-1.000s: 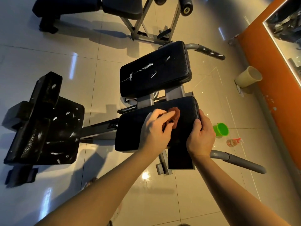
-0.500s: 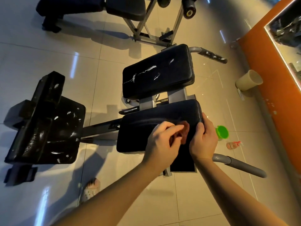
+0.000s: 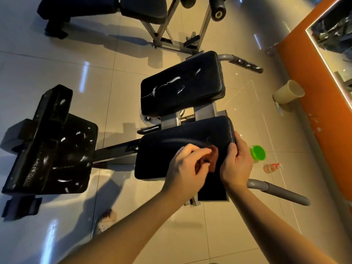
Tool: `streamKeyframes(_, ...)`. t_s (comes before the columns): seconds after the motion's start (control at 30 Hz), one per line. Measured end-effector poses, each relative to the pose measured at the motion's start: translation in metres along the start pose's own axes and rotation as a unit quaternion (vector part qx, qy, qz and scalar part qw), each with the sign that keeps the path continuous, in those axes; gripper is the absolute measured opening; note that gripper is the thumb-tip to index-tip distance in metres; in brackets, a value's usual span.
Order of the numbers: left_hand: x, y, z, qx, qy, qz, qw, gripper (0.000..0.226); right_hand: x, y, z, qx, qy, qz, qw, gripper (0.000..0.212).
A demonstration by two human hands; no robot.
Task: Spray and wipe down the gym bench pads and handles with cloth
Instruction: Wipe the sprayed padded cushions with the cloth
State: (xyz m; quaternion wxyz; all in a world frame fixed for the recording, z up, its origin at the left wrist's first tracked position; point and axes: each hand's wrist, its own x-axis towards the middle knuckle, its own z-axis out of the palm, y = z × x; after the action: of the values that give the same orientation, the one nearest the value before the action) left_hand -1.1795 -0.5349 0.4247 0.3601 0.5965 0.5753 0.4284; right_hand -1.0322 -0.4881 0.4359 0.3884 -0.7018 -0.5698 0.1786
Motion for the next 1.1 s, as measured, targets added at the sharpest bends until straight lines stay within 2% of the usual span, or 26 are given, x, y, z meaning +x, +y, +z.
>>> streamKeyframes(0.07,-0.009,-0.025,-0.012,0.016,-0.003,0.010,1.000,0.033,0.000,0.000,-0.001,0.002,0.000,0.001,1.000,0.042)
streamKeyframes(0.2,0.017,-0.089,-0.043,0.091,0.060,-0.176,0.978,0.032,-0.001,-0.001,0.001,-0.004,0.007,0.018,1.000,0.043)
streamKeyframes(0.27,0.037,-0.085,-0.042,0.088,0.083,-0.220,0.968,0.034,-0.002,-0.001,0.001,-0.007,0.009,0.026,1.000,0.043)
streamKeyframes(0.37,0.055,-0.032,-0.015,0.030,0.078,-0.170,0.982,0.034,-0.001,-0.002,0.001,-0.005,0.007,0.017,1.000,0.042)
streamKeyframes(0.43,0.043,0.002,0.000,-0.012,0.015,-0.090,0.996,0.033,-0.002,-0.001,0.000,-0.002,0.003,0.011,1.000,0.041)
streamKeyframes(0.5,0.024,0.004,-0.001,-0.018,-0.030,-0.022,0.999,0.033,-0.001,-0.002,0.000,-0.001,0.001,0.020,1.000,0.040)
streamKeyframes(0.57,0.018,-0.028,-0.017,0.016,-0.013,-0.038,0.999,0.030,-0.002,-0.002,0.000,-0.005,0.003,0.022,1.000,0.039)
streamKeyframes(0.67,0.039,-0.082,-0.042,0.089,0.050,-0.187,0.977,0.026,-0.001,-0.002,0.001,-0.016,0.012,0.025,1.000,0.038)
streamKeyframes(0.73,0.059,-0.082,-0.040,0.096,0.072,-0.231,0.966,0.025,-0.002,-0.002,0.001,-0.021,0.014,0.025,0.999,0.039)
streamKeyframes(0.83,0.073,-0.029,-0.013,0.048,0.060,-0.175,0.982,0.023,-0.001,-0.002,0.001,-0.018,0.008,0.016,1.000,0.041)
streamKeyframes(0.9,0.061,0.007,0.001,0.019,-0.002,-0.085,0.996,0.024,-0.001,-0.002,0.000,-0.013,0.002,0.011,1.000,0.042)
streamKeyframes(0.93,0.051,0.014,0.003,0.025,-0.034,-0.032,0.999,0.025,-0.001,-0.002,-0.001,-0.008,0.000,0.011,1.000,0.041)
streamKeyframes(1.0,0.044,-0.007,-0.006,0.057,-0.032,0.027,0.998,0.027,-0.001,-0.001,0.000,-0.005,0.000,0.013,1.000,0.040)
streamKeyframes(1.03,0.048,-0.029,-0.015,0.075,-0.014,0.005,0.997,0.026,-0.001,-0.001,0.001,-0.007,0.003,0.015,1.000,0.039)
streamKeyframes(1.1,0.066,-0.067,-0.034,0.110,0.030,-0.111,0.987,0.022,-0.001,0.001,0.002,-0.011,0.008,0.021,1.000,0.038)
